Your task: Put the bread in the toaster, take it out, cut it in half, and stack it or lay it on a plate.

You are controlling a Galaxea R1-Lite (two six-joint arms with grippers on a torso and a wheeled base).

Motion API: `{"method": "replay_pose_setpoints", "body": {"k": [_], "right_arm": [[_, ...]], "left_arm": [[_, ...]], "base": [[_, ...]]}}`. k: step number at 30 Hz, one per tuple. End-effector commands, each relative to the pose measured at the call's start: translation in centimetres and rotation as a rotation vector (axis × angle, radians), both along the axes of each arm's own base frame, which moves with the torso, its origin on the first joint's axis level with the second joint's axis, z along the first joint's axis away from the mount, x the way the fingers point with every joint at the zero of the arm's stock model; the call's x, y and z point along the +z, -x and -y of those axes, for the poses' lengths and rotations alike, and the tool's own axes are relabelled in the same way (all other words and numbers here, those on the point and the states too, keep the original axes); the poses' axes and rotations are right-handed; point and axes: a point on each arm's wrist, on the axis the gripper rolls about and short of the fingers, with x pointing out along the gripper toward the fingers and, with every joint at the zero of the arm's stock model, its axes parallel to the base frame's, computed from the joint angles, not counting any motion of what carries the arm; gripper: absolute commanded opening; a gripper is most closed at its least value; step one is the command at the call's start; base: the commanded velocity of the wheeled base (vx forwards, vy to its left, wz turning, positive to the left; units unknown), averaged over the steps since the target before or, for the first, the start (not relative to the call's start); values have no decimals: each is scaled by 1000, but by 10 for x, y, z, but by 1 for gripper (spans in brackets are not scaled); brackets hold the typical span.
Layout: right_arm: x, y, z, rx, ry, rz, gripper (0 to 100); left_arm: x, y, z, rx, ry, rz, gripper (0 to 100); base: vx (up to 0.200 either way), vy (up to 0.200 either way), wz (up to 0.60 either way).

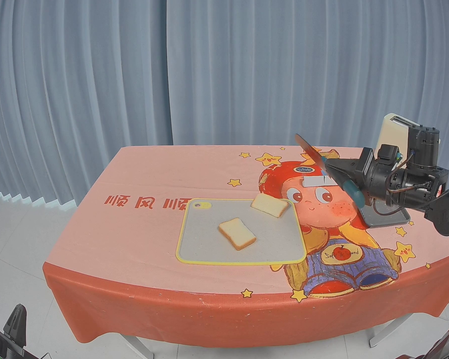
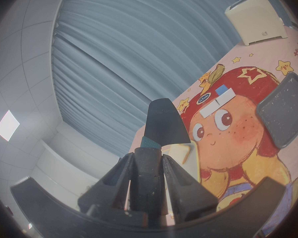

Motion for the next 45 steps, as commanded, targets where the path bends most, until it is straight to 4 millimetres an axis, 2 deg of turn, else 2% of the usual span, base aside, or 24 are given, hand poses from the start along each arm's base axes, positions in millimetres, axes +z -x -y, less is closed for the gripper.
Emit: {"method": "replay_pose_setpoints", "body": {"k": [1,12,18,24,28,37,45], "right_arm": [[-12,-4,7,-26,-3,-32,0],[-16,-5,16,-80,-109,-36,0],[-24,0,21,-61,-189,-59,0],[-32,-8,27,-90,-262,-76,0],[-37,-5,35,-111,-271,-58,0],[-61,-5,51,-164,-307,-48,0],[-80,-14,51,-177,-357,-66,0]], "left_arm": [[-5,-1,0,2,0,-19,0],[-5,-1,0,1,0,-19,0],[-5,-1,0,1,0,-19,0],[-5,-1,0,1,0,-19,0],[-5,-1,0,1,0,-19,0],[-5,-1,0,1,0,-19,0],[-5,-1,0,1,0,-19,0]], "base": [[0,0,0],[0,0,0],[0,0,0],[0,0,0],[0,0,0],[0,0,0],[0,0,0]]}}
